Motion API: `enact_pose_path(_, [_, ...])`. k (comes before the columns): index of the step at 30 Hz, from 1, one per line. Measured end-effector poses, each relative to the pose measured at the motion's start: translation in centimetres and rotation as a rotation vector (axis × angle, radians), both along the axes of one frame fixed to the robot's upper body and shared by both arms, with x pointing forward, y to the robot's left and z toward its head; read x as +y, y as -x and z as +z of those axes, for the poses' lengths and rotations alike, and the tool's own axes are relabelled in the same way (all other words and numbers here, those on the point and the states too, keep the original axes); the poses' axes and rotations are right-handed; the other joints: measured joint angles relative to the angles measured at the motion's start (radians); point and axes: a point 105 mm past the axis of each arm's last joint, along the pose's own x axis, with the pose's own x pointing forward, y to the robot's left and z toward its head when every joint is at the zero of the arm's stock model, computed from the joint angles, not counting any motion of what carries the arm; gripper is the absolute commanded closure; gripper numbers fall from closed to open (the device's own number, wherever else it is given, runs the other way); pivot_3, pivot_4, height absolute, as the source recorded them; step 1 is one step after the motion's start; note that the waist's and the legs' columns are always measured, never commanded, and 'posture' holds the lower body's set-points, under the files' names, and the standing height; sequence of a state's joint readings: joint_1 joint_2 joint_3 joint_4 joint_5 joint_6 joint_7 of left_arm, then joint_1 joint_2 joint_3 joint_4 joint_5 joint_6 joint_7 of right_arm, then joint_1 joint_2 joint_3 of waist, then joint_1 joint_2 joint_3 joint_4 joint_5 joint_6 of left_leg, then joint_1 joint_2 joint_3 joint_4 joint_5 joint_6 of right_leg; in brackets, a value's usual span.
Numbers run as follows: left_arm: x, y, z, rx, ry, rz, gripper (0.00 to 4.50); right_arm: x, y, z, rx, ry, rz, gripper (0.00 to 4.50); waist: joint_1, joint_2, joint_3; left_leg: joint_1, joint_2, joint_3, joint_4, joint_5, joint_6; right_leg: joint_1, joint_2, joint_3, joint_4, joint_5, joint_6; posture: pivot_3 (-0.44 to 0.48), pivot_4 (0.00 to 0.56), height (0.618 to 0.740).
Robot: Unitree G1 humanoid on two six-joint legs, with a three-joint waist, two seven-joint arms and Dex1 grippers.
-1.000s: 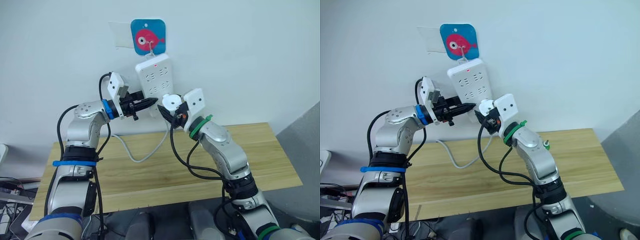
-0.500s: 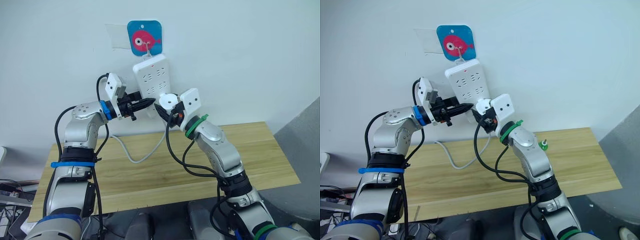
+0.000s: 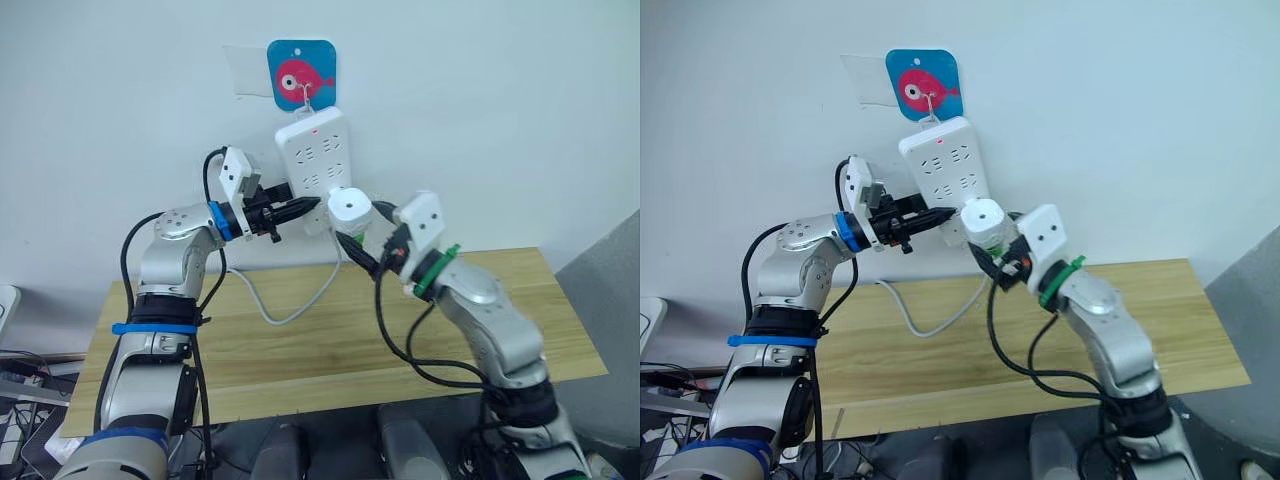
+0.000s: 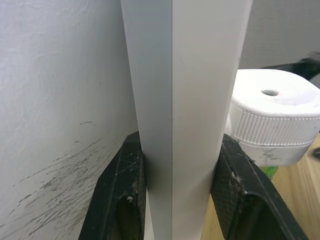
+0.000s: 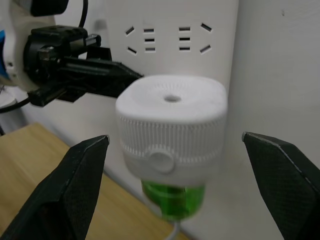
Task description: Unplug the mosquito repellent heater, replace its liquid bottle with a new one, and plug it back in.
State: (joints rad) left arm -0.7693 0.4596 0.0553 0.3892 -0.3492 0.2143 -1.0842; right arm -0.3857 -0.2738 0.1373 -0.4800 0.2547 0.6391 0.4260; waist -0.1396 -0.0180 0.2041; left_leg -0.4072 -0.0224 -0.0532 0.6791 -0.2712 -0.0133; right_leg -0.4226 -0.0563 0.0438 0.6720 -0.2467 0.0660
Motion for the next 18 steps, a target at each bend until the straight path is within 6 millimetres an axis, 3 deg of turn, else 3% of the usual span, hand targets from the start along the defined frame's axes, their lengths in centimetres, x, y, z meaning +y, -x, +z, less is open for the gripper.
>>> enact_pose_path(5, [0.2, -0.1, 0.0, -0.001, -0.006, 0.004, 3.16, -2.1, 1.7, 0.6, 0.025, 0.034, 0.053, 0.03, 0.000, 0.000, 0.000, 0.000, 0.000, 0.000, 0.000, 0.000, 0.000, 0.000, 0.000, 0.000, 0.000, 0.000, 0.000, -0.161, 0.171, 0.740])
enact_pose_path(8, [0.4, -0.1, 0.0, -0.001, -0.012, 0.006, 3.16, -3.1, 2.2, 0.9, 0.052, 0.029, 0.098, 0.65, -0.001, 0.000, 0.000, 0.000, 0.000, 0.000, 0.000, 0.000, 0.000, 0.000, 0.000, 0.000, -0.002, 0.000, 0.000, -0.160, 0.171, 0.740])
enact_pose_path(14, [0.8, -0.1, 0.1, -0.014, -0.025, 0.017, 3.16, -4.0, 2.1, 0.6, 0.078, 0.052, 0.145, 2.81, -0.002, 0.000, 0.000, 0.000, 0.000, 0.001, 0.000, 0.000, 0.000, 0.001, 0.001, 0.000, -0.004, 0.000, 0.000, -0.150, 0.171, 0.740])
enact_pose_path(18, [2.1, 0.2, -1.0, 0.009, -0.070, 0.036, 1.86, -4.5, 1.5, 0.4, 0.085, 0.054, 0.148, 4.29, -0.005, 0.000, 0.000, 0.001, 0.001, 0.001, -0.001, 0.000, 0.000, 0.001, 0.001, 0.001, -0.005, 0.000, 0.000, -0.120, 0.172, 0.740])
